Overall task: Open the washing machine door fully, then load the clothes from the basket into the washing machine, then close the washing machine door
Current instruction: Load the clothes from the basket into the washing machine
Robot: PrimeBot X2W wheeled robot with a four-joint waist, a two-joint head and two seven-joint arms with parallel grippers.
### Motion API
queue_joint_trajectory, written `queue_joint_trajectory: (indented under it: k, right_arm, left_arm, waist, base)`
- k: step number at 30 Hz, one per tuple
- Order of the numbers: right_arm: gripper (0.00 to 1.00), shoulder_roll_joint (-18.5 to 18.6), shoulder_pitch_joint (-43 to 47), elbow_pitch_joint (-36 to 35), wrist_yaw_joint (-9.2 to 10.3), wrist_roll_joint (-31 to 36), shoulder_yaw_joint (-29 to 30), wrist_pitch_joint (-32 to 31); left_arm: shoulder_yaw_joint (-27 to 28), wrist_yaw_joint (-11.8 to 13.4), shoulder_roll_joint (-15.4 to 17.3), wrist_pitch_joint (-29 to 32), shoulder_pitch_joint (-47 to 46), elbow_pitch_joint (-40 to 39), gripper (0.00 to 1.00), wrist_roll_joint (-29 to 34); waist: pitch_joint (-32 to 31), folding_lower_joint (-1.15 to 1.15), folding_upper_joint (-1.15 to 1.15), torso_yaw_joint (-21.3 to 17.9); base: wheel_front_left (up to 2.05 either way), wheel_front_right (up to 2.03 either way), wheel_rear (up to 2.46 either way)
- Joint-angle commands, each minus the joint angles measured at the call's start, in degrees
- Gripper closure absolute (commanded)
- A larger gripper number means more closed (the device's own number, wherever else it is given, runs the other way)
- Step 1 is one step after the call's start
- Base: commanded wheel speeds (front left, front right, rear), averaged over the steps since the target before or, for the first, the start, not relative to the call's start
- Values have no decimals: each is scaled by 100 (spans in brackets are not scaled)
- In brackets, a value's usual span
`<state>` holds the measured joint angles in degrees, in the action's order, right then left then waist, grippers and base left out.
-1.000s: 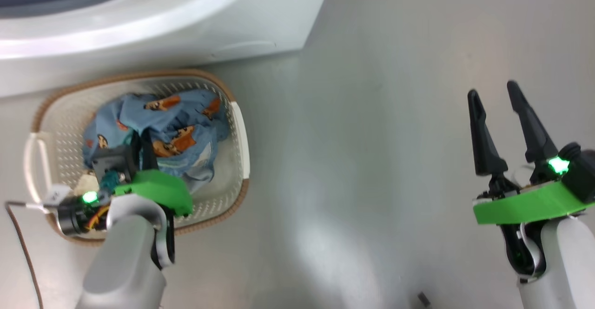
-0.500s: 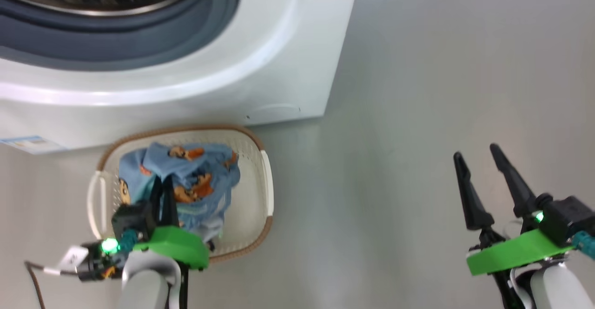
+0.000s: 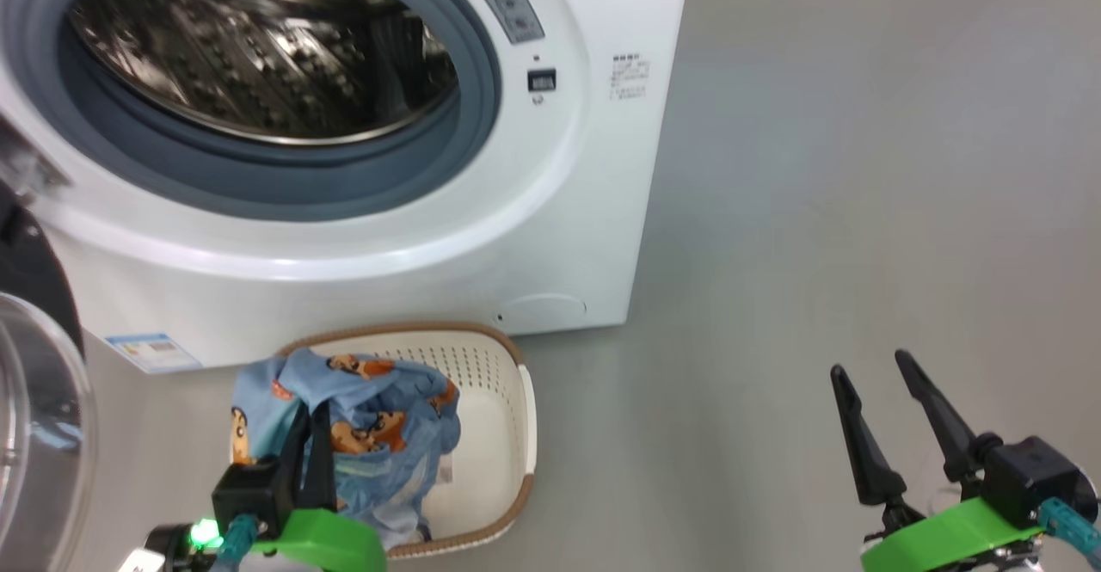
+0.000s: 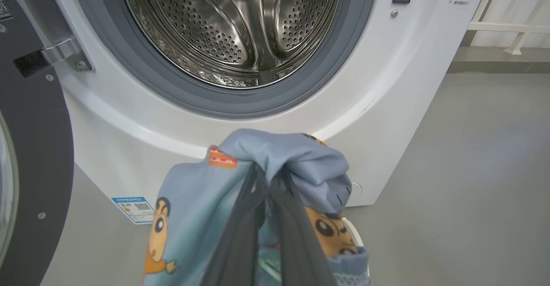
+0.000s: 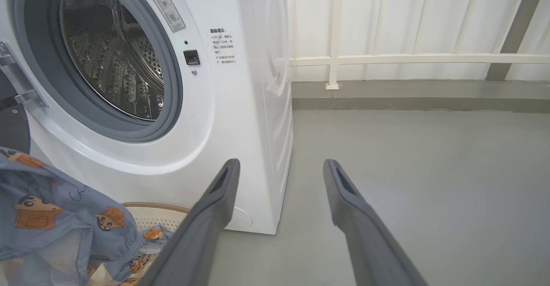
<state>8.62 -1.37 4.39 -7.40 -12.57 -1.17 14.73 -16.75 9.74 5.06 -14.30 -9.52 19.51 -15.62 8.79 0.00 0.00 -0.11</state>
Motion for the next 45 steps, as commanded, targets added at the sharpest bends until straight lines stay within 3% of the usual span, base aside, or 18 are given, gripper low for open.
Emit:
queue_joint_trajectory:
  k: [1, 20, 45]
  right_arm:
    - [0, 11, 67, -157, -9, 91, -106, 11]
    - [0, -223, 692, -638, -9, 376, 134, -323]
    - [0, -313, 816, -727, -9, 449, 213, -386]
  left_arm:
    - [168, -59, 129, -58, 16, -202, 100, 65]
    - [101, 6, 467, 383, 747, -1141, 100, -24]
    - [8, 55, 517, 414, 744, -1206, 100, -109]
  waist:
    - [-344, 0, 0, 102]
    - [-1026, 0, 0, 225]
    - [-1091, 0, 0, 245]
  base:
    - [0, 0, 0]
    - [0, 0, 0]
    - [0, 0, 0]
